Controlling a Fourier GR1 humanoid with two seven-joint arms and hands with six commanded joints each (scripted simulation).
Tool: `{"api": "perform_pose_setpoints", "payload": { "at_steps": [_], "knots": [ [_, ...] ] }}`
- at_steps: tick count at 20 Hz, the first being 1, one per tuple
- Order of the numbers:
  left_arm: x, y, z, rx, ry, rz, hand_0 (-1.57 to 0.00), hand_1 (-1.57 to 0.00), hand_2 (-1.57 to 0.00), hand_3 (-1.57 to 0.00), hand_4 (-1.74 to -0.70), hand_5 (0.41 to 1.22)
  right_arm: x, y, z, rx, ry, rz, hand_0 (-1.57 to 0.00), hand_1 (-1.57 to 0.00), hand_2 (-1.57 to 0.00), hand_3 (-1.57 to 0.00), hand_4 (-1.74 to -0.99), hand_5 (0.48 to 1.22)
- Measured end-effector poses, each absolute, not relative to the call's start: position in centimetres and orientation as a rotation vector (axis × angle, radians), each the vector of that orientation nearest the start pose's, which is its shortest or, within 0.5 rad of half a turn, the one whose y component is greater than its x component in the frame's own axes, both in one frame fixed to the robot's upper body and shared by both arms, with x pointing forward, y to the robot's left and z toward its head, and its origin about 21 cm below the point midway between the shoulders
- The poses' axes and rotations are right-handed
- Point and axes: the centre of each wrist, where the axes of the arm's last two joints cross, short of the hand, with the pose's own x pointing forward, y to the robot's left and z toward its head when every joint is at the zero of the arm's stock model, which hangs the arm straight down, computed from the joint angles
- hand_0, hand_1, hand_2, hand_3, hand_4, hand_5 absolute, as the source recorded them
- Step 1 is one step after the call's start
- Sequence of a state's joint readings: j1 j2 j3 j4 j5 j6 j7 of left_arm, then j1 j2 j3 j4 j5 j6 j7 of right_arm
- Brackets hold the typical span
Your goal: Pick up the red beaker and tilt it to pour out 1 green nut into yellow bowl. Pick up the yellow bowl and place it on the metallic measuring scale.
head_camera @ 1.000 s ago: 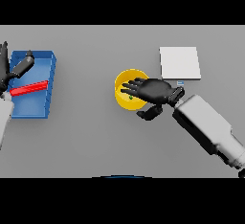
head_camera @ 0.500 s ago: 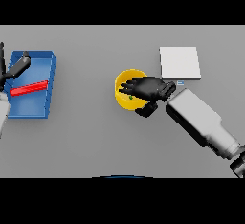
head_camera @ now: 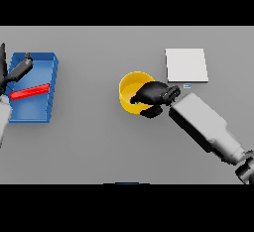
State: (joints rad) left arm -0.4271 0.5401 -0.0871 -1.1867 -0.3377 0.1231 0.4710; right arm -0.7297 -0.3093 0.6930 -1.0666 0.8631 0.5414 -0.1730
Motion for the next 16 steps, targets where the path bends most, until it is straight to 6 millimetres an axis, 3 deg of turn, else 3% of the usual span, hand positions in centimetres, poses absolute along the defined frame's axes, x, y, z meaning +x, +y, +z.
{"api": "perform_pose_setpoints", "payload": {
  "at_steps": [1, 4, 7, 12, 16],
  "knots": [
    [35.0, 32.9, 7.6, 0.855, -1.109, -0.432, 0.00, 0.00, 0.00, 0.00, -0.76, 0.701, 36.2, -12.4, 4.9, -0.278, -1.097, 2.140, -1.11, -1.10, -1.08, -0.71, -1.557, 1.096],
    [34.9, 33.1, 7.8, 0.858, -1.122, -0.441, 0.00, 0.00, 0.00, 0.00, -0.75, 0.695, 36.1, -12.9, 5.1, -0.247, -1.091, 2.140, -1.33, -1.33, -1.20, -1.12, -1.647, 1.157],
    [34.9, 32.8, 7.6, 0.858, -1.115, -0.449, 0.00, 0.00, 0.00, 0.00, -0.74, 0.690, 36.1, -12.7, 5.2, -0.250, -1.089, 2.138, -1.45, -1.45, -1.27, -1.32, -1.693, 1.188],
    [34.8, 33.2, 7.7, 0.863, -1.109, -0.451, 0.00, 0.00, 0.00, 0.00, -0.73, 0.685, 36.0, -13.0, 5.7, -0.253, -1.114, 2.132, -1.53, -1.53, -1.31, -1.40, -1.725, 1.210],
    [35.0, 32.9, 8.0, 0.867, -1.119, -0.450, 0.00, 0.00, 0.00, 0.00, -0.73, 0.692, 36.3, -13.2, 7.7, -0.293, -1.135, 2.107, -1.55, -1.55, -1.39, -1.29, -1.735, 1.217]
  ]
}}
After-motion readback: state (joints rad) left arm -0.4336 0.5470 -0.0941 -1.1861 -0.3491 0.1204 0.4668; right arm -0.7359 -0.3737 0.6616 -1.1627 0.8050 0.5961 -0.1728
